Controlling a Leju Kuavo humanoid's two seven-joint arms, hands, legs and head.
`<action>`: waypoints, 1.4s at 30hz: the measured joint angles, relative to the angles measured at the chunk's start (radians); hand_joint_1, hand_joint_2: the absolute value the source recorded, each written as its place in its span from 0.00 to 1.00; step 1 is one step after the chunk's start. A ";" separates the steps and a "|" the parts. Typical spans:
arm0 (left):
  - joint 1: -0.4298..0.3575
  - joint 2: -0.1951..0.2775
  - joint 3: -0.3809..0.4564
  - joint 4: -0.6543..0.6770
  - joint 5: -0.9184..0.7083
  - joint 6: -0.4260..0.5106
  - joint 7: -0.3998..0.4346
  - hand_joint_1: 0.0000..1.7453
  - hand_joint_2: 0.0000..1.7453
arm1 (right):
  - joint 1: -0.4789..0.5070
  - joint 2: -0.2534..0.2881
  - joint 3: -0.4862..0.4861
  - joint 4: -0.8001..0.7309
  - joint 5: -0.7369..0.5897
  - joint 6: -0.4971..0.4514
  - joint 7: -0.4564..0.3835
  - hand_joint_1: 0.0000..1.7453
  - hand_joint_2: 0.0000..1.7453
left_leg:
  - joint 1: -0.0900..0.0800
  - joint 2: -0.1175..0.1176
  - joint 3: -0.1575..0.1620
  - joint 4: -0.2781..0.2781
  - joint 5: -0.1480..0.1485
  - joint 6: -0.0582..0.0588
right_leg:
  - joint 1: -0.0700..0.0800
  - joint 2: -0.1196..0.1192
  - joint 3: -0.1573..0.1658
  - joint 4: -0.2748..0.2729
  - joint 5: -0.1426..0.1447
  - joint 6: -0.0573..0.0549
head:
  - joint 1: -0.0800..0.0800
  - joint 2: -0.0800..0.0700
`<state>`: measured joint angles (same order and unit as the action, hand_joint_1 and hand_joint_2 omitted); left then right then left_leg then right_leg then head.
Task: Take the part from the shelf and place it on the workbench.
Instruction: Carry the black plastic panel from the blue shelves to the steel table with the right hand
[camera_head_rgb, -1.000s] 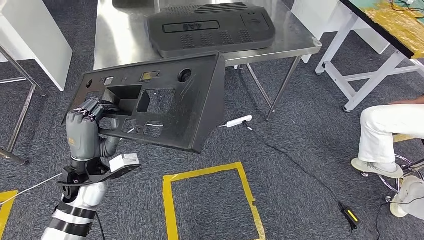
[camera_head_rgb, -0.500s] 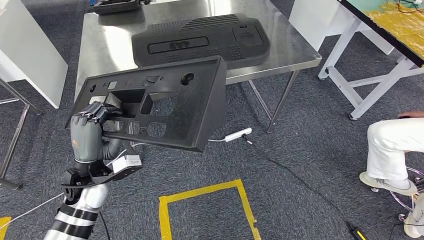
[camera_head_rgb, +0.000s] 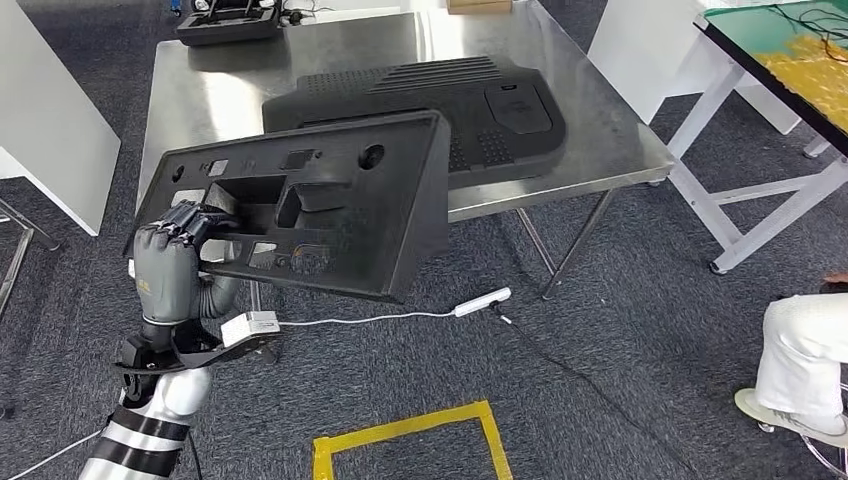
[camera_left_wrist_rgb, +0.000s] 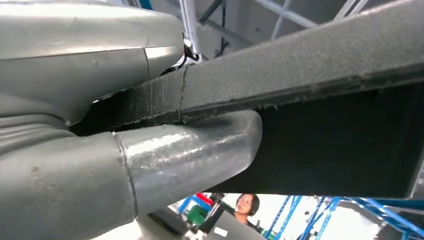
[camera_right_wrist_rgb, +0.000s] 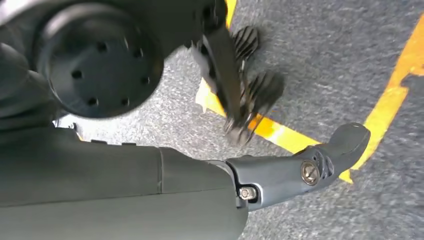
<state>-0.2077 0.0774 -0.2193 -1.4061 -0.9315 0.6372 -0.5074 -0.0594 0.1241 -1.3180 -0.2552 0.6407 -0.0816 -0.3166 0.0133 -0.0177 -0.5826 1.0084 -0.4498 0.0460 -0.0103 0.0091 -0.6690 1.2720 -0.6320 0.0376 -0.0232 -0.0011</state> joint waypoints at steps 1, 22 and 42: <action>0.002 0.000 0.000 0.000 0.000 0.000 0.000 1.00 0.00 | 0.001 -0.001 0.000 0.000 0.000 0.000 0.000 0.00 0.00 | 0.002 -0.003 0.020 0.000 -0.016 -0.002 | -0.001 -0.001 -0.022 -0.026 -0.017 0.001 | 0.000 0.000; -0.009 0.001 -0.004 -0.009 -0.002 -0.011 0.006 1.00 0.00 | -0.003 0.009 0.000 0.001 0.000 0.001 -0.001 0.00 0.00 | -0.020 0.006 -0.069 0.016 0.006 -0.018 | 0.017 0.012 0.210 -0.299 0.124 -0.036 | 0.001 0.000; -0.022 -0.004 -0.009 -0.020 -0.007 -0.012 0.008 1.00 0.00 | -0.005 0.002 0.000 0.002 0.002 0.000 -0.001 0.00 0.00 | 0.008 0.011 0.006 0.103 -0.056 -0.055 | -0.019 -0.018 0.098 -0.293 0.211 -0.023 | 0.007 0.000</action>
<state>-0.2293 0.0738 -0.2278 -1.4262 -0.9383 0.6256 -0.4990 -0.0640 0.1266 -1.3184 -0.2528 0.6428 -0.0820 -0.3177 0.0209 -0.0069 -0.5770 1.1118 -0.5061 -0.0090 -0.0297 -0.0087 -0.5713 0.9795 -0.4209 0.0151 -0.0166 -0.0011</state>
